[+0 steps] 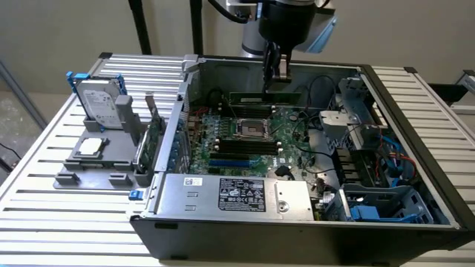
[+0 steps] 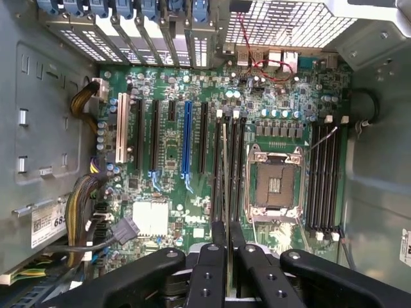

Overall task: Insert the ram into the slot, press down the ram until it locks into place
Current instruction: 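Insert the ram into the slot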

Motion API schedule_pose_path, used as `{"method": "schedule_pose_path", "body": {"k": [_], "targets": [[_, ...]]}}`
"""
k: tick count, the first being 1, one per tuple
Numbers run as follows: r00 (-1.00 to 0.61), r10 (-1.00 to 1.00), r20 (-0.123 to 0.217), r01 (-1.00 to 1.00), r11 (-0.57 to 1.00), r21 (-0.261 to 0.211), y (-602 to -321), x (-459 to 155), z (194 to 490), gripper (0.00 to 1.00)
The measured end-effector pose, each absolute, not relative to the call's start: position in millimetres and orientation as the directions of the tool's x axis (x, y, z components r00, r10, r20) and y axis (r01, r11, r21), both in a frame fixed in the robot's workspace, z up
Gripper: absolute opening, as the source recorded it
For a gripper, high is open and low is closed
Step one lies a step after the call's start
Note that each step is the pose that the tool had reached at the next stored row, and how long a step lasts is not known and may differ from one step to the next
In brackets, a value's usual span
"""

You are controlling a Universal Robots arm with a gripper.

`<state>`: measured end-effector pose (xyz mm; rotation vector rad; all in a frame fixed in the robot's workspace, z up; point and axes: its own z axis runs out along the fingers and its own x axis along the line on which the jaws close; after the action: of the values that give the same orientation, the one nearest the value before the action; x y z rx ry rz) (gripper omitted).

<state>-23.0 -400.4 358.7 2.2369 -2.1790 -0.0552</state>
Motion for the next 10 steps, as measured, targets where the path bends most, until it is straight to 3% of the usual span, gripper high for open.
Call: {"method": "schedule_pose_path", "body": {"k": [10], "targets": [[-0.018, -1.000, -0.001, -0.999, 0.018, 0.038, -400, -34, 341, 0.14]]}}
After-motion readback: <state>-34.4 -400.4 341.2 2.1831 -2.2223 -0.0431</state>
